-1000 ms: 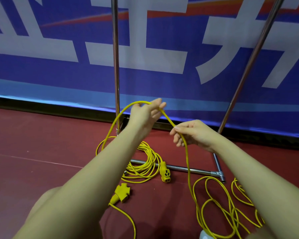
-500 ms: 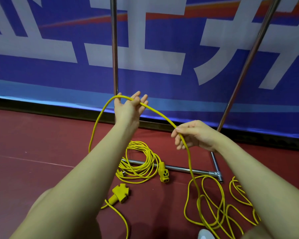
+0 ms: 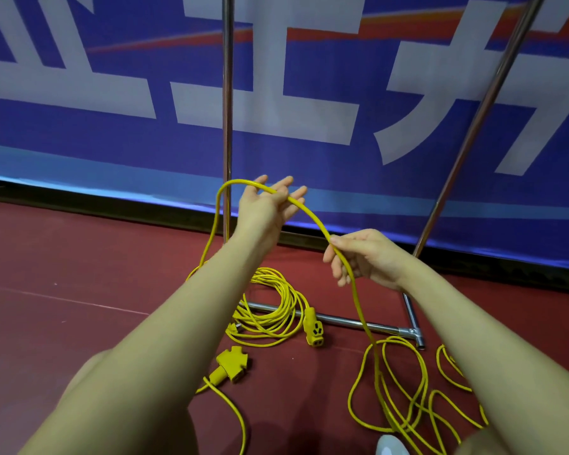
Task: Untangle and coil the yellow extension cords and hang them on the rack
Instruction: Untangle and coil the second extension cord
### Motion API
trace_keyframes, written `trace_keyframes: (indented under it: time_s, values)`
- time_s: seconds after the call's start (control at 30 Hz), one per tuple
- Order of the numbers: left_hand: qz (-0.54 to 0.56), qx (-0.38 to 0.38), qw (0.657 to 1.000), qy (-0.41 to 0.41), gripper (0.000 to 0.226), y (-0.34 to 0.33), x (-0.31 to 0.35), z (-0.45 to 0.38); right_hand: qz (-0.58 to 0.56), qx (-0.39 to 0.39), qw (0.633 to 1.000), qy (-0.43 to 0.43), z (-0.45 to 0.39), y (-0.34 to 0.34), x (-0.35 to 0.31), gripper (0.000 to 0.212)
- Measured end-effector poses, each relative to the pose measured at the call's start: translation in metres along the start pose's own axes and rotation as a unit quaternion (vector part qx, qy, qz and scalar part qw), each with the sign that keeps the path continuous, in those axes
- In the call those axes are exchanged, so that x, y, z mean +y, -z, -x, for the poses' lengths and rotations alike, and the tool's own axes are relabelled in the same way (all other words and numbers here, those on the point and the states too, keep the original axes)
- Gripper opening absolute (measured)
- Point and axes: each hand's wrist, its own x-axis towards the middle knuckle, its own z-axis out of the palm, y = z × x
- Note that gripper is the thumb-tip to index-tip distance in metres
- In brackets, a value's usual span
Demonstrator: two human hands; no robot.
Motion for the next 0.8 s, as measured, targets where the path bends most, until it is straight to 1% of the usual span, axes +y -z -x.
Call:
trace_keyframes:
  time_s: [0.1, 0.17, 0.23, 0.27, 0.33, 0.4, 0.47, 0.6, 0.7, 0.8]
  values:
    - [0.036, 0.035, 0.999, -0.011, 0.055, 0.011, 0.01, -0.01, -0.012, -0.019, 1.0, -0.008, 0.001, 0.004, 0.003, 0.026]
    - [0.033, 0.046, 0.998, -0.018, 0.057, 0.015, 0.01, -0.012, -0.012, -0.02, 1.0, -0.004, 0.0, 0.005, 0.005, 0.022]
    - [0.021, 0.053, 0.998, -0.022, 0.059, 0.014, 0.006, -0.013, 0.003, -0.005, 1.0, -0.001, -0.003, 0.004, 0.007, 0.016]
    - [0.011, 0.049, 0.999, -0.018, 0.06, 0.012, 0.004, -0.013, 0.012, 0.01, 1.0, -0.002, -0.004, 0.003, 0.008, 0.016]
    - [-0.038, 0.016, 0.999, -0.003, 0.062, 0.005, 0.0, -0.008, 0.021, 0.035, 0.999, 0.002, -0.006, 0.002, 0.008, 0.015]
    - [-0.099, -0.025, 0.995, 0.002, 0.064, 0.0, -0.008, 0.0, 0.02, 0.042, 0.999, 0.012, -0.007, 0.001, 0.006, 0.014]
    - [-0.125, -0.047, 0.991, -0.006, 0.064, -0.002, -0.015, 0.004, 0.021, 0.041, 0.999, 0.021, -0.007, -0.001, 0.004, 0.013]
    - [-0.102, -0.031, 0.994, -0.016, 0.063, -0.001, -0.015, -0.002, -0.011, 0.025, 0.999, 0.027, -0.008, -0.003, 0.002, 0.018]
    - [-0.069, -0.003, 0.997, -0.041, 0.065, 0.002, -0.006, -0.011, -0.03, -0.005, 1.0, -0.001, -0.006, 0.002, 0.001, 0.025]
    - [-0.045, 0.033, 0.997, -0.053, 0.067, 0.011, 0.004, -0.017, -0.013, -0.022, 0.999, -0.027, -0.003, 0.01, 0.007, 0.023]
